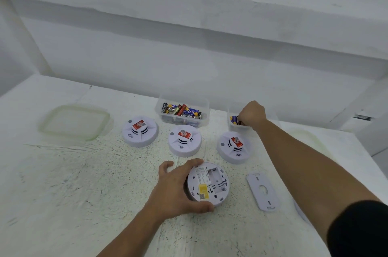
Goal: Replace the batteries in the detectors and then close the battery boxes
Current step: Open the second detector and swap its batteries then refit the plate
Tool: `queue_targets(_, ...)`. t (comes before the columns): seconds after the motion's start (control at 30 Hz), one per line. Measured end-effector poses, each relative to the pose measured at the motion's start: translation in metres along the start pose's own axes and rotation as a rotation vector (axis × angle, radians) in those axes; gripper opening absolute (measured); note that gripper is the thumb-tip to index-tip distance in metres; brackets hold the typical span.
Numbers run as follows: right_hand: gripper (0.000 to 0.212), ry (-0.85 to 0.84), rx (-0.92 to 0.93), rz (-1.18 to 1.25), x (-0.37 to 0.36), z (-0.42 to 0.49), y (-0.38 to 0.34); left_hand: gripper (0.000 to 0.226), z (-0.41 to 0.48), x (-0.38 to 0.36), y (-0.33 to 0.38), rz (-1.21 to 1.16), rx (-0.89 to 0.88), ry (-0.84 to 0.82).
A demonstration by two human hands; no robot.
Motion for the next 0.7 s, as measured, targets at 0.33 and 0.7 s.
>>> queue_targets(0.33, 0.046, -0.007, -0.017, 0.060, 0.012, -0.003, 0.006, 0.098, -0.004, 0.005, 0.007, 0.000, -0.031, 0.017)
queue_targets(0.7, 0.023, 0.203, 0.060, 0.305, 0.025, -0.033, 0.000, 0.109, -0.017, 0.027, -0.017, 0.009, -0.069, 0.068)
Point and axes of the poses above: each hand's wrist, its own z-axis towards the middle knuckle, its own x-axis out of the back of the hand, y = z × x, the point moved 5 cm from there along z, towards the middle knuckle, and after that the axes turned 2 degrees about -z, right-handed, at the moved point
